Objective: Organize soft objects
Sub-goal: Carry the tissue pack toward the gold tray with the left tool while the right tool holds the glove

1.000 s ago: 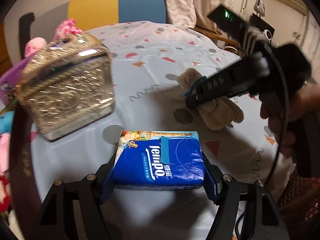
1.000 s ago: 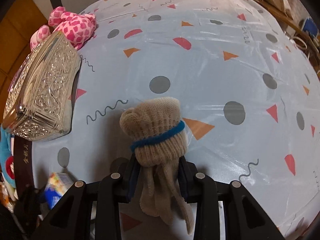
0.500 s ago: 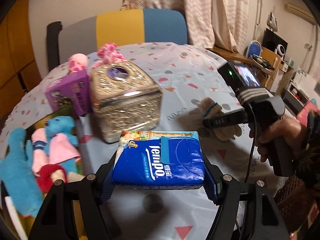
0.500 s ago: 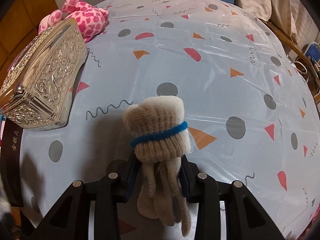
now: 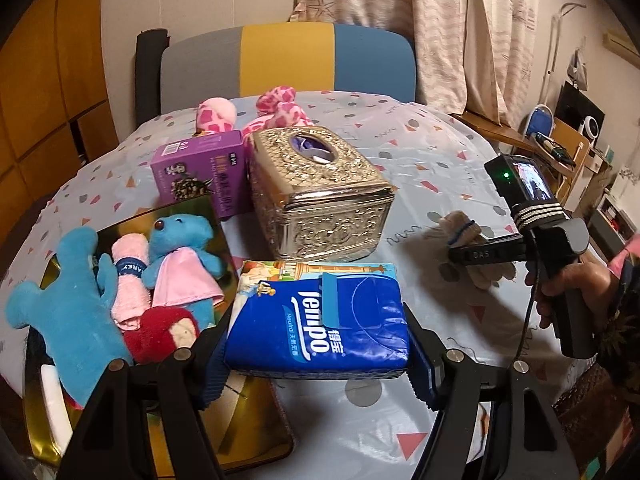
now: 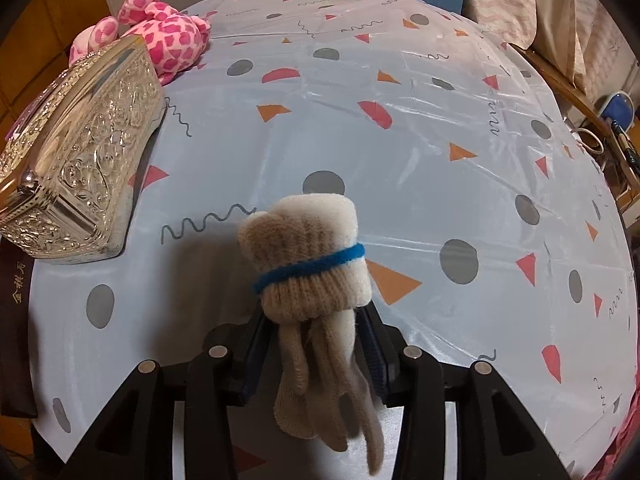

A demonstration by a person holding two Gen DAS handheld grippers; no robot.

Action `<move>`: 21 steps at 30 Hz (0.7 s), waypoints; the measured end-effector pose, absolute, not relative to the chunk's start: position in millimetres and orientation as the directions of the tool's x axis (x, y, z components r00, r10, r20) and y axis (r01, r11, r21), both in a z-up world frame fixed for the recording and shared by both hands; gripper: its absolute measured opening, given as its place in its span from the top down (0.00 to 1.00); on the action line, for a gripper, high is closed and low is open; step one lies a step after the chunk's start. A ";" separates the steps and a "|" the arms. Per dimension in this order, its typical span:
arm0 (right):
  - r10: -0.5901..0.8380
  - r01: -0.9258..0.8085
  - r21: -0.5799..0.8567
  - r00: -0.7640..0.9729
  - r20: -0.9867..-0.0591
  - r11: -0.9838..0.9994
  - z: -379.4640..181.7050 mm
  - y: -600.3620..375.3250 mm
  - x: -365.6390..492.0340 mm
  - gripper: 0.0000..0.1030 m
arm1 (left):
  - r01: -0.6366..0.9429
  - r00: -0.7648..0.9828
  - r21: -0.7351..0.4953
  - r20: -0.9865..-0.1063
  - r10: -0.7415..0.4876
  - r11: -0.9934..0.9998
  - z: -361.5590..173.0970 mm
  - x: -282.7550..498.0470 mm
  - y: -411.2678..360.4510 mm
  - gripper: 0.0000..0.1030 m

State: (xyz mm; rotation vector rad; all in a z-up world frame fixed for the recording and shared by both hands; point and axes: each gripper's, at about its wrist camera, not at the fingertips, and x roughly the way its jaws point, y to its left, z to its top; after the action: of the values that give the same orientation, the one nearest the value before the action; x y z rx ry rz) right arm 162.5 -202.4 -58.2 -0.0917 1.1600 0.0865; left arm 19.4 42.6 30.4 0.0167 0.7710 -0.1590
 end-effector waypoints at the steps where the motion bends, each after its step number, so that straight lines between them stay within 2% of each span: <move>1: 0.017 -0.117 -0.032 0.399 -0.917 0.993 -58.0 -202.2 162.5 0.58 | 0.146 0.706 -0.042 -0.696 -0.134 0.988 30.1 19.2 44.0 0.29; 4: 0.009 -0.120 -0.043 0.403 -0.915 0.992 -58.4 -201.9 162.3 0.57 | 0.135 0.703 -0.050 -0.699 -0.131 0.990 29.3 20.1 49.0 0.29; 8: -0.011 -0.108 -0.060 0.408 -0.913 0.992 -58.5 -204.3 163.6 0.49 | 0.118 0.705 -0.058 -0.699 -0.124 0.991 30.0 19.7 56.1 0.29; 13: -0.049 -0.102 -0.102 0.429 -0.902 0.990 -55.3 -202.8 165.4 0.49 | 0.094 0.708 -0.080 -0.696 -0.123 0.992 33.0 17.8 72.0 0.29; 15: -0.060 -0.117 -0.125 0.450 -0.891 0.985 -52.4 -199.4 165.3 0.61 | 0.074 0.713 -0.097 -0.690 -0.121 0.993 35.8 16.5 85.0 0.29; 21: -0.106 -0.133 -0.184 0.451 -0.886 0.974 -54.4 -192.6 163.8 0.63 | -0.090 0.710 -0.214 -0.699 -0.088 0.973 45.5 19.2 156.0 0.29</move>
State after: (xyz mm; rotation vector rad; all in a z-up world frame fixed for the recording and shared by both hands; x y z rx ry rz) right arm 163.8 -192.6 -54.4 -0.2408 1.1053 0.0173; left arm 19.2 156.0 45.5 -0.2408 0.7835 0.0010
